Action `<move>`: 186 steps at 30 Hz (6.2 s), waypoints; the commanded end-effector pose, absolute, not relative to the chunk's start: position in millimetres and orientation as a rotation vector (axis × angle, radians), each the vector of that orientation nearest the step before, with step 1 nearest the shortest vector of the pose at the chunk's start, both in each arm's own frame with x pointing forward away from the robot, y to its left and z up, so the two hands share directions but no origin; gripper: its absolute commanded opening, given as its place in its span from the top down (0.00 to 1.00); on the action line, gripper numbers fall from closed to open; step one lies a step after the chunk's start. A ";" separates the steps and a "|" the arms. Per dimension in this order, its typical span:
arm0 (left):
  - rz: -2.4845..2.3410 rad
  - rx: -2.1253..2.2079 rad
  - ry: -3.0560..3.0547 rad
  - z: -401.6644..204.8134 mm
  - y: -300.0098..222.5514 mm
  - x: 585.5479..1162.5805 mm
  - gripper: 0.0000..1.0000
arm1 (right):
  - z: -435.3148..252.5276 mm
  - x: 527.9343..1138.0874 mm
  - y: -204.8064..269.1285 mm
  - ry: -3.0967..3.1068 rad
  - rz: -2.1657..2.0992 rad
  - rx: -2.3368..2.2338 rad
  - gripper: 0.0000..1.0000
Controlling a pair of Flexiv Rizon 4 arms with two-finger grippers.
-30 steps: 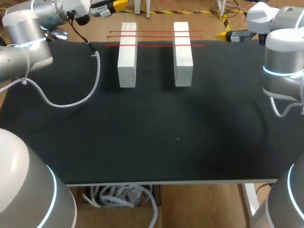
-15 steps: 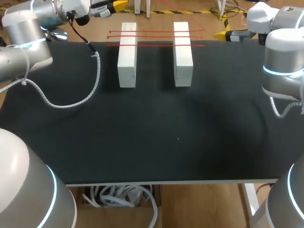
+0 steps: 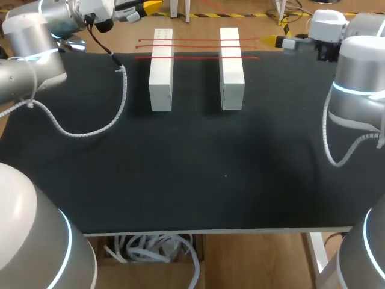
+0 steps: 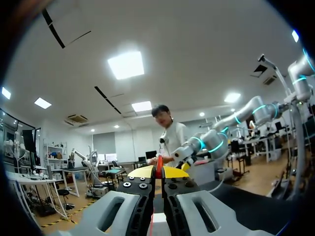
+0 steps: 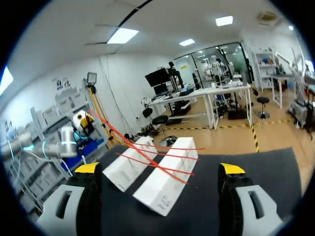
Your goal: Grab the tape and strap the tape.
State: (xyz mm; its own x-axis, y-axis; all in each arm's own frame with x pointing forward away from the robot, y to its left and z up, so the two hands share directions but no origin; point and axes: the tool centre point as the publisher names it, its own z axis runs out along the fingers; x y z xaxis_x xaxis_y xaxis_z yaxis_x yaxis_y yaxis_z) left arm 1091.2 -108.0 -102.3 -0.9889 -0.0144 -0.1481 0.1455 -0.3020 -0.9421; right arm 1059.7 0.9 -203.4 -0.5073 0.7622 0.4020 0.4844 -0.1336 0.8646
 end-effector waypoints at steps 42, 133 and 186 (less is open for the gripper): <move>-2.447 0.164 1.796 -101.0 -108.0 1089.4 1.00 | -215.7 1064.0 34.7 -1.107 2.363 2.230 0.00; -2.447 0.164 1.796 -101.0 -108.0 1089.4 1.00 | -192.3 1094.3 33.5 -0.940 2.233 2.112 0.56; -2.447 0.164 1.796 -101.0 -108.0 1089.4 1.00 | -183.4 1098.7 41.1 -0.473 2.208 2.469 1.00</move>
